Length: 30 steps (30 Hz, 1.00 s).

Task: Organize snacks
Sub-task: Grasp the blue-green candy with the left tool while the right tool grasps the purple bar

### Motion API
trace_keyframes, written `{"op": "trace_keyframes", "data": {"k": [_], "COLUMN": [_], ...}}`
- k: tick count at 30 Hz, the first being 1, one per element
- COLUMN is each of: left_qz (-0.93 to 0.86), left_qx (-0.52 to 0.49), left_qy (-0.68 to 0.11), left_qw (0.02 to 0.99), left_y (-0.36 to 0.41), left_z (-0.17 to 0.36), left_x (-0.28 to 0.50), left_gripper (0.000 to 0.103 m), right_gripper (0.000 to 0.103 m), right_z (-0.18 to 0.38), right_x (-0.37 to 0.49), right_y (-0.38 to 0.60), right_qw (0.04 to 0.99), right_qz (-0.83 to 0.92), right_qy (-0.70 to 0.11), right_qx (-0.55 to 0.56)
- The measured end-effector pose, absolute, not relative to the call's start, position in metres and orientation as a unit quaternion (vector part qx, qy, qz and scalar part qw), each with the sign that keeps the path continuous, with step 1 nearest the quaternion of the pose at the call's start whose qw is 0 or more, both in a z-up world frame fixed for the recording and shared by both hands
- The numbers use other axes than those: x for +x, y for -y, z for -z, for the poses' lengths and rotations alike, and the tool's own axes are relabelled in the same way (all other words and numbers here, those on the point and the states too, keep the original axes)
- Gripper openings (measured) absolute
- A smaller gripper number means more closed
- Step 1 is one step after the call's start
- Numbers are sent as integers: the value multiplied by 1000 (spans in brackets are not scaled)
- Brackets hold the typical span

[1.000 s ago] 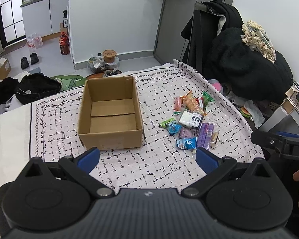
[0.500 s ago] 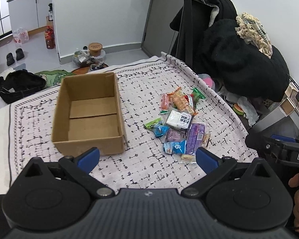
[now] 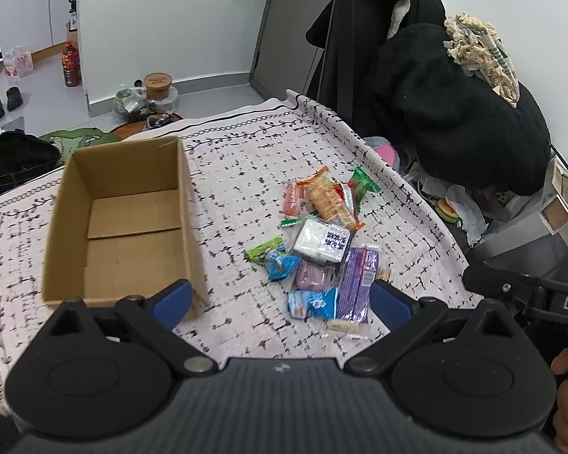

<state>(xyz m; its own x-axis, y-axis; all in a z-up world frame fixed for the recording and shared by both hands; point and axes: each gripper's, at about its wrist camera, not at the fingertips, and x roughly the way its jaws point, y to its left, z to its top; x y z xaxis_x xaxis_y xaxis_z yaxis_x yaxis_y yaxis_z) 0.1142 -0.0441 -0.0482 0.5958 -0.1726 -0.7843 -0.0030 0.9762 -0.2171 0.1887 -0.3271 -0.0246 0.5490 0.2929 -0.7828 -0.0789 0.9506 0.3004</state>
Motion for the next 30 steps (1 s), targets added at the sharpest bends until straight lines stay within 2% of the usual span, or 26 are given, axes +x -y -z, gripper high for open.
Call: {"op": "trace_keyframes", "data": {"k": [6, 8, 12, 17, 19, 30], "left_qz": [62, 62, 60, 57, 52, 44], "left_qx": [-105, -108, -121, -128, -132, -150], "left_qy": [-445, -445, -454, -470, -476, -506], "left_qw": [887, 887, 881, 872, 868, 848], "left_y": [53, 55, 57, 62, 61, 59], "left_z": [61, 67, 83, 107, 115, 159], "left_x": [136, 144, 159, 178, 184, 216], "left_gripper": [99, 94, 88, 68, 64, 51], "right_gripper": [74, 73, 63, 55, 50, 40], "right_z": [41, 47, 62, 85, 94, 136], "right_x": [211, 218, 232, 251, 258, 280], "right_y": [328, 328, 329, 328, 327, 317], "right_qw": [862, 859, 846, 824, 813, 773], "right_qz": [-86, -80, -70, -57, -53, -39], "right_qy": [-482, -488, -505, -534, -547, -595], "right_qx": [132, 137, 155, 179, 191, 216]}}
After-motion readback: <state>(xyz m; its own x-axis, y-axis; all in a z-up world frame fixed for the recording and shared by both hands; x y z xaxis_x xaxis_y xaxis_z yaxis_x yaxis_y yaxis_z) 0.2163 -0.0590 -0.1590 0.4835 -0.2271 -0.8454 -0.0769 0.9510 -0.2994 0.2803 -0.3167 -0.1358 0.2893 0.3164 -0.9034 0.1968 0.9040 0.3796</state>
